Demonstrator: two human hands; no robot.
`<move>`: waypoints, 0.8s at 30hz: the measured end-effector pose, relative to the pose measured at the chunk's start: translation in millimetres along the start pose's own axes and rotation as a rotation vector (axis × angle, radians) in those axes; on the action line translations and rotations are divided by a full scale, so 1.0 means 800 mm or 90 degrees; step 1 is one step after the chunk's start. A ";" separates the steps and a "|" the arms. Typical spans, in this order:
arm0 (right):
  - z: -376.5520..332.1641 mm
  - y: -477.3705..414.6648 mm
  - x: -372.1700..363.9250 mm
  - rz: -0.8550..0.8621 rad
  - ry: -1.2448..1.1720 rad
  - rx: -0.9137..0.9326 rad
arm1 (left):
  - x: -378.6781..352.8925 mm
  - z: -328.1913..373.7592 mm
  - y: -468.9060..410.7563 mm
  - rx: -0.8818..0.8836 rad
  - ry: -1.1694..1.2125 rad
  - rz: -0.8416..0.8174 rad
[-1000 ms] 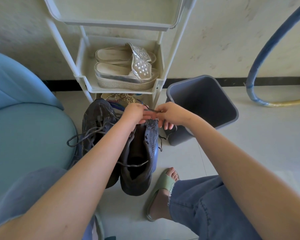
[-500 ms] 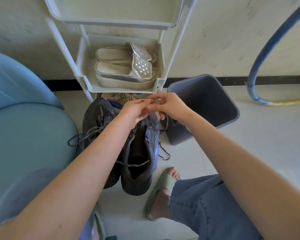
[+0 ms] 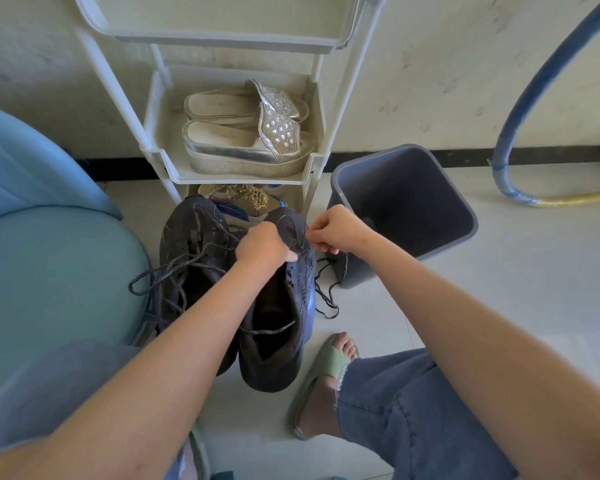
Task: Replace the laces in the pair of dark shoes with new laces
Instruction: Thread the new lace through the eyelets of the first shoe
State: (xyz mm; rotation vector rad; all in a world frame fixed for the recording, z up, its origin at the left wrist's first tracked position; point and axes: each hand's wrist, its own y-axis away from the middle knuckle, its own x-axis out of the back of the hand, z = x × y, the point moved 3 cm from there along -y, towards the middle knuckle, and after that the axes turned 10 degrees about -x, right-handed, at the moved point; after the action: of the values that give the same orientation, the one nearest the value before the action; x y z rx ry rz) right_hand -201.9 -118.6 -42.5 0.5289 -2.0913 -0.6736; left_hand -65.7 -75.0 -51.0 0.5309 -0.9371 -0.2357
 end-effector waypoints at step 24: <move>-0.023 0.006 -0.032 0.102 0.235 0.053 | -0.024 -0.020 0.005 0.119 0.370 0.102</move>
State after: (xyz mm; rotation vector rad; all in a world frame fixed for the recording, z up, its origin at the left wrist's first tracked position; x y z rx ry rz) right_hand -173.2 -104.5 -45.8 0.4847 -1.7942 -0.3659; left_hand -63.8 -58.4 -70.2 0.6457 -0.4317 0.1514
